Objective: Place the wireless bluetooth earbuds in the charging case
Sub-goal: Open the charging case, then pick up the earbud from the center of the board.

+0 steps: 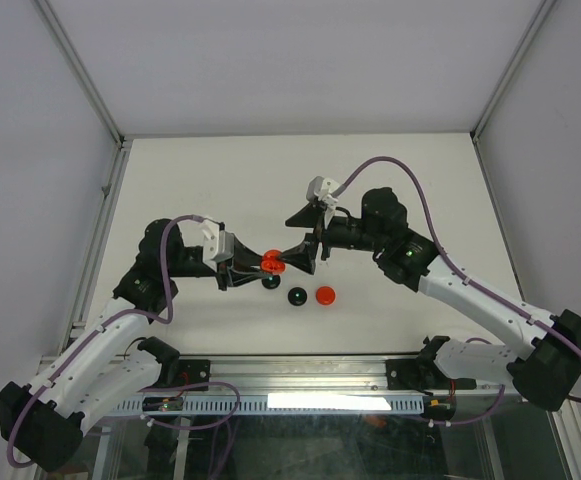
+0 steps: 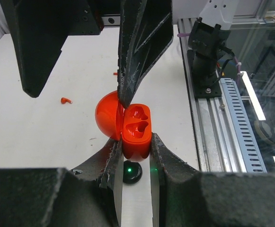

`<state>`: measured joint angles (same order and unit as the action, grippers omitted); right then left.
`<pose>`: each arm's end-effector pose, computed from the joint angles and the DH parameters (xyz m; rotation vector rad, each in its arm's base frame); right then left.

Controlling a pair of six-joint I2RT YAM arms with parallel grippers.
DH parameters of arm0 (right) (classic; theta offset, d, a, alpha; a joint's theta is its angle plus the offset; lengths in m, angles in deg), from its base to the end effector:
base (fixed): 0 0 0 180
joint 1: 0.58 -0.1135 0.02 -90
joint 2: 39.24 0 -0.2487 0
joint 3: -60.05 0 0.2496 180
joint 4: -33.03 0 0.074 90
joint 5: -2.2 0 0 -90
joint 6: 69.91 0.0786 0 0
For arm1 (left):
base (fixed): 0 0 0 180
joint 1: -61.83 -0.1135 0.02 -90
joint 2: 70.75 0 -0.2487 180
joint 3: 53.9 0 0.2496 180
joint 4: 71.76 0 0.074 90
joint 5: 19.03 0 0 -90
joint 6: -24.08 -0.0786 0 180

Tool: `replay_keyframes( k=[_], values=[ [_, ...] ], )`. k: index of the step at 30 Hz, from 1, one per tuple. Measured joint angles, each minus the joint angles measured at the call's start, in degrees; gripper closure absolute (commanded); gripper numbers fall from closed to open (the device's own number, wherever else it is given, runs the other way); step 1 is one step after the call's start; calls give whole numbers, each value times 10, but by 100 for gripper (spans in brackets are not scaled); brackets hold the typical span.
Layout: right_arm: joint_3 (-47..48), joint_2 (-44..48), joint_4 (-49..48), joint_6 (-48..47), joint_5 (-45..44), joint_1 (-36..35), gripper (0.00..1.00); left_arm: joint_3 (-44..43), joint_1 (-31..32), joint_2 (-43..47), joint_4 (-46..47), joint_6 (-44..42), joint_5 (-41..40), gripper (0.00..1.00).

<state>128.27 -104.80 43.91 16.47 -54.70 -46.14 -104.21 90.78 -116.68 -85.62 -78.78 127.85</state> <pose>0.1828 0.2477 0.3315 -1.1349 1.4005 1.0254 0.1530 -0.1599 0.2920 1.2678 1.2440 -1.0572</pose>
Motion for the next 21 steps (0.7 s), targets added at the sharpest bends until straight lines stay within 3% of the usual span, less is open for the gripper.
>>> replay_keyframes(
  k=[7,21],
  values=[
    [0,2,12,17,-39,2,12,4,3,-1,7,26,-73,100],
    [1,15,189,94,-307,79,16,20,3,26,-16,49,-253,100]
  ],
)
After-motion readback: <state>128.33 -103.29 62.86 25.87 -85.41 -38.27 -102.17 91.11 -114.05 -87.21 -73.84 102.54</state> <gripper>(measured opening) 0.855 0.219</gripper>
